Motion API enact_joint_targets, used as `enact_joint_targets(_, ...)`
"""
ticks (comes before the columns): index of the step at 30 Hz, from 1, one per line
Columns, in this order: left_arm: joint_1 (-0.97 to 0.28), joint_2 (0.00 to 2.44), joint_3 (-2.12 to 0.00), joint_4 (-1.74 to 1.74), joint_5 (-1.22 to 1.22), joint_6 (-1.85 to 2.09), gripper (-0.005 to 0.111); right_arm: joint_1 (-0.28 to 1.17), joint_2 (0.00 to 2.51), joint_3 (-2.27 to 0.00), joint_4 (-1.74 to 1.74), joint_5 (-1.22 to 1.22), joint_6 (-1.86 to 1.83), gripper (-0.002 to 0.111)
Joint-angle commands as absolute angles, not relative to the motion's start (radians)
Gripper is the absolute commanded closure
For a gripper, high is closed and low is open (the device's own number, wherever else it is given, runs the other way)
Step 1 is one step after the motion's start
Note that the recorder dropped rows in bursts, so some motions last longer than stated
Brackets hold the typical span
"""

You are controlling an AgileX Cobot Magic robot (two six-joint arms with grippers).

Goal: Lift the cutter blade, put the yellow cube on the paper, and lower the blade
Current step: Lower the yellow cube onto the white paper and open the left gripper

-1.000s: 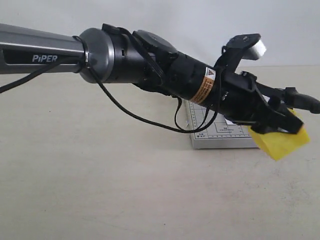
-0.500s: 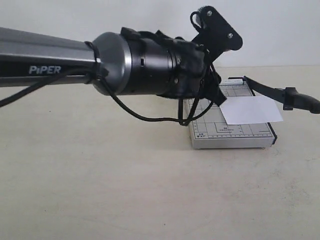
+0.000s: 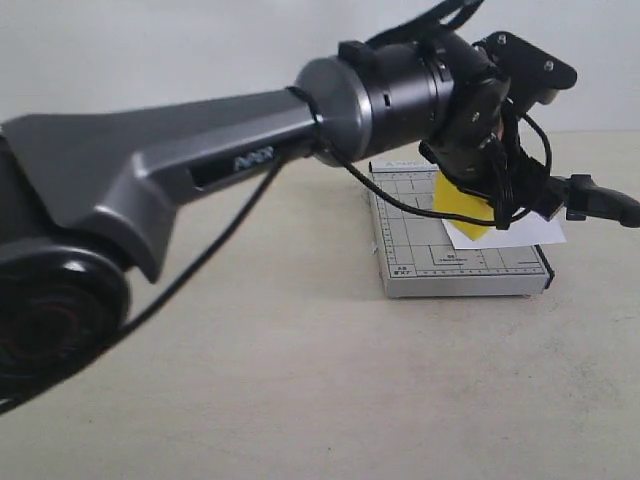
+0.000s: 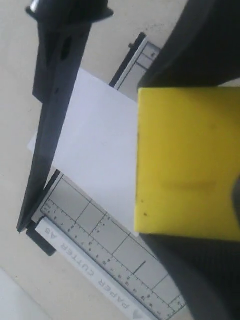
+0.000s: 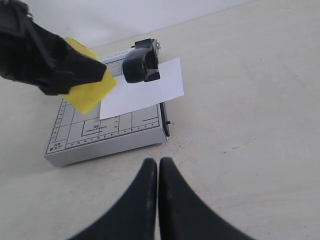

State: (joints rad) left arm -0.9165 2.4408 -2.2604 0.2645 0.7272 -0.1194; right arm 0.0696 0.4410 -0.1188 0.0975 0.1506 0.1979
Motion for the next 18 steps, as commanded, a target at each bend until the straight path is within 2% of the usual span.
enact_joint_targets(1,-0.906,2.527,-2.424,0.251,0.748,-0.109,0.102,0.068,0.442,-0.116,0.099,0.147,0.201,0.107)
enact_joint_targets(18,-0.868,2.623,-2.466,0.198,0.615,-0.151,0.102,0.068,0.442,-0.116,0.099,0.147,0.201,0.107)
